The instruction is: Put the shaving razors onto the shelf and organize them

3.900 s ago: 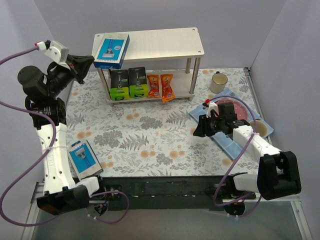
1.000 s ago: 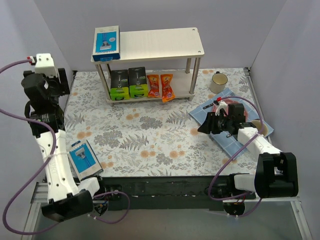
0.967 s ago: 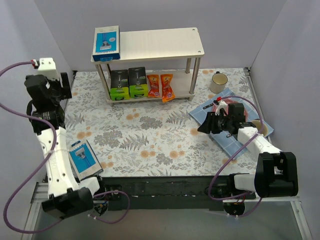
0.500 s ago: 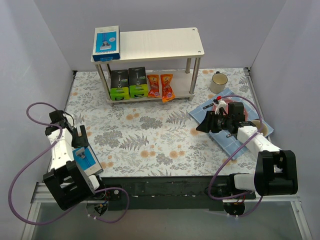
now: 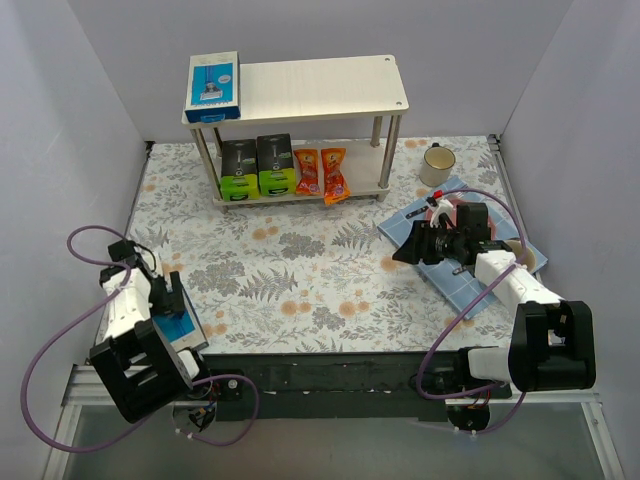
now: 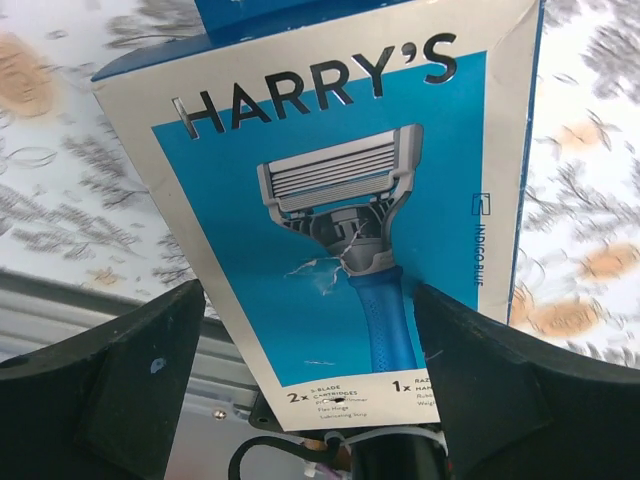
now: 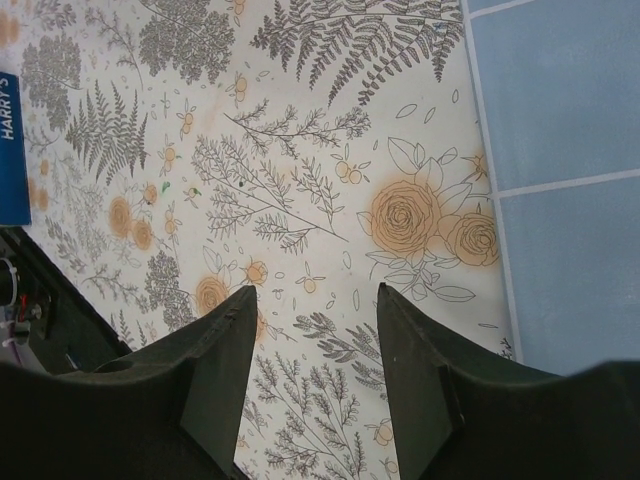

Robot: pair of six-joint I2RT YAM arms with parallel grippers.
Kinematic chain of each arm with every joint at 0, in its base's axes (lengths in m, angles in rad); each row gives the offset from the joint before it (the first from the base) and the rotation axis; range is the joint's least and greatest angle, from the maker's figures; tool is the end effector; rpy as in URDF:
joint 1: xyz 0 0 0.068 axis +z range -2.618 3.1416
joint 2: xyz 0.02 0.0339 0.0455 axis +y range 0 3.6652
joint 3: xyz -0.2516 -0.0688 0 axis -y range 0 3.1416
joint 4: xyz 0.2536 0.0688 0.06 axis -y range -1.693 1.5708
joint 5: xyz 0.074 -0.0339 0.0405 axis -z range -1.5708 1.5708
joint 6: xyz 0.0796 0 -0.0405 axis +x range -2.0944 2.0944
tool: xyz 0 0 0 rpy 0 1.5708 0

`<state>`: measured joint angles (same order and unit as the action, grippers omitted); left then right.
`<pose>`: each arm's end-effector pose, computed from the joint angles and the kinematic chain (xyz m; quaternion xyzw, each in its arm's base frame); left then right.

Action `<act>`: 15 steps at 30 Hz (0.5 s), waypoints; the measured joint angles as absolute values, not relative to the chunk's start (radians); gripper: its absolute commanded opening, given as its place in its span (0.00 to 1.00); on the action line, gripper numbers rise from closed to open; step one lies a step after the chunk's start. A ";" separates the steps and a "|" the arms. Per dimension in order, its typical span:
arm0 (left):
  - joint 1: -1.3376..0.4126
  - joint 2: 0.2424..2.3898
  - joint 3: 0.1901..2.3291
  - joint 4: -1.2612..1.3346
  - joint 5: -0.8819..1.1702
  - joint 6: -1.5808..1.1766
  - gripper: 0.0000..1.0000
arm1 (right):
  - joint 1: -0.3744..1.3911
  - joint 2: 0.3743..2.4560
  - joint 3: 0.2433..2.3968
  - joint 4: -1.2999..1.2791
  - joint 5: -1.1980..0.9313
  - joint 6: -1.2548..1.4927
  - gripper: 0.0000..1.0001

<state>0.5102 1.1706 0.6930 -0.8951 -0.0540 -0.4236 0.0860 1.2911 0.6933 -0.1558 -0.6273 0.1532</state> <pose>0.1768 0.1039 0.1315 -0.4501 0.8871 0.0311 0.0976 0.2898 0.0719 0.1675 -0.0932 0.8765 0.3262 0.3415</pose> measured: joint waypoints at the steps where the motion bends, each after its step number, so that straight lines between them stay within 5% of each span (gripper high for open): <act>1: 0.512 1.172 0.694 -0.904 -0.035 -0.402 0.80 | 0.086 1.291 0.693 -0.159 -0.627 0.153 0.59; 8: 0.477 1.247 0.735 -1.036 0.219 -0.229 0.79 | 0.086 1.291 0.698 -0.180 -0.608 0.138 0.59; 15: 0.107 1.434 0.850 -1.020 0.312 -0.236 0.78 | 0.086 1.307 0.717 -0.183 -0.598 0.123 0.59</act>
